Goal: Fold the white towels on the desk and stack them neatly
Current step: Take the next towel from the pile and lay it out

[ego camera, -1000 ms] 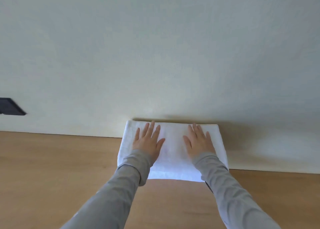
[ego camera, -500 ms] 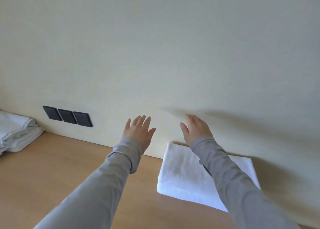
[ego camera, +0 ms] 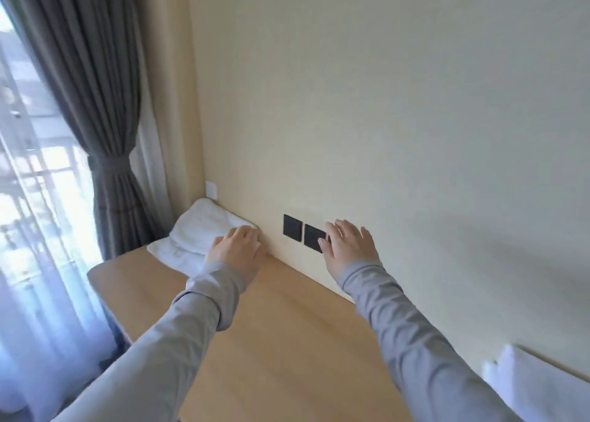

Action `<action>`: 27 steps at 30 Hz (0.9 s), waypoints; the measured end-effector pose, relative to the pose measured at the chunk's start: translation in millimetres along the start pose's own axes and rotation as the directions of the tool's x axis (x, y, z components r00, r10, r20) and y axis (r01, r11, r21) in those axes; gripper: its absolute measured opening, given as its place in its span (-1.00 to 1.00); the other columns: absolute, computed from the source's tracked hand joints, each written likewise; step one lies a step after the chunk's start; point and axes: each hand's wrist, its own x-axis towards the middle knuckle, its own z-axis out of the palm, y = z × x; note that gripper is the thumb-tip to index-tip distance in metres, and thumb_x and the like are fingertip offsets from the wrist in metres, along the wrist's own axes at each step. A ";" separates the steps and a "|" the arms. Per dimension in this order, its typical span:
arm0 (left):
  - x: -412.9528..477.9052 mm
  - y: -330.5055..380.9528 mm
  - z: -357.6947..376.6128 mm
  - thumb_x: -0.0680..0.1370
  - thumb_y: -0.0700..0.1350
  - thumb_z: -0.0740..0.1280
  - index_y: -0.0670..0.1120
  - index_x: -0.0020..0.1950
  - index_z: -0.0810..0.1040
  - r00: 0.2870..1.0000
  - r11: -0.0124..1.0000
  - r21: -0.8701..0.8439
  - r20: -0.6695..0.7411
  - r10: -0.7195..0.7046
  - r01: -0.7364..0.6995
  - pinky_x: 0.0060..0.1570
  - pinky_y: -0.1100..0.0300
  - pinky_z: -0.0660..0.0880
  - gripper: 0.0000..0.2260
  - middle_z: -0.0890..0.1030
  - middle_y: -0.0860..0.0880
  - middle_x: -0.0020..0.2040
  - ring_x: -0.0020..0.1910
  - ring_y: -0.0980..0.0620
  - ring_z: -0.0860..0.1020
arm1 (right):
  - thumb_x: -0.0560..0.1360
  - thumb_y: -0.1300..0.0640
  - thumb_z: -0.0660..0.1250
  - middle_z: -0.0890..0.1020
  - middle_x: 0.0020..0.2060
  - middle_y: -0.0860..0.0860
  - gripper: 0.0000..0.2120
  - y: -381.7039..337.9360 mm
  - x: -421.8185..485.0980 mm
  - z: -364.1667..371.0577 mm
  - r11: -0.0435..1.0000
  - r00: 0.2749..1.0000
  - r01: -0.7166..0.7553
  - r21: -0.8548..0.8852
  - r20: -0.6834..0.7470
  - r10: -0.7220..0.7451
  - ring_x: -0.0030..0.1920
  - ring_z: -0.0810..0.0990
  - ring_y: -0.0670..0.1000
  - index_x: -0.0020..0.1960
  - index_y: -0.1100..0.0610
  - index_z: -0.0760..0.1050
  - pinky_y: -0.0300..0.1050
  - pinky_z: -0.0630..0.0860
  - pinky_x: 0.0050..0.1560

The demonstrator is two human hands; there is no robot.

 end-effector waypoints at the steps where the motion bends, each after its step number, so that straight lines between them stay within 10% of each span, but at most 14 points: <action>1: -8.1 -31.2 -6.1 0.63 0.07 0.02 -0.05 0.39 0.30 0.999 0.999 0.030 -0.013 -0.034 0.034 0.25 0.11 0.26 -0.62 0.35 0.02 0.39 0.36 0.02 0.31 | 0.62 -0.02 0.00 0.33 0.39 0.02 -0.58 -30.5 8.0 2.0 0.999 0.999 0.032 -0.002 -0.008 -0.032 0.41 0.25 -0.01 0.41 0.12 0.24 0.02 0.12 0.39; 10: -49.7 -238.1 -46.3 0.62 0.11 0.01 -0.04 0.41 0.29 0.945 0.952 -0.008 -0.120 -0.305 0.306 0.32 0.09 0.24 -0.58 0.35 0.03 0.41 0.40 0.03 0.27 | 0.61 0.01 0.02 0.41 0.35 0.06 -0.59 -233.5 71.7 5.8 0.966 0.968 0.245 0.079 -0.077 -0.239 0.38 0.32 0.04 0.38 0.16 0.30 0.03 0.19 0.37; 27: 122.6 -403.1 16.2 0.63 0.10 -0.01 -0.04 0.45 0.23 0.970 0.972 0.009 -0.051 -0.236 0.237 0.34 0.12 0.20 -0.57 0.31 0.06 0.43 0.42 0.06 0.24 | 0.63 -0.01 -0.02 0.37 0.38 0.03 -0.59 -324.3 273.8 137.5 0.980 0.991 0.093 0.178 0.078 -0.108 0.39 0.30 0.02 0.41 0.12 0.24 -0.03 0.20 0.38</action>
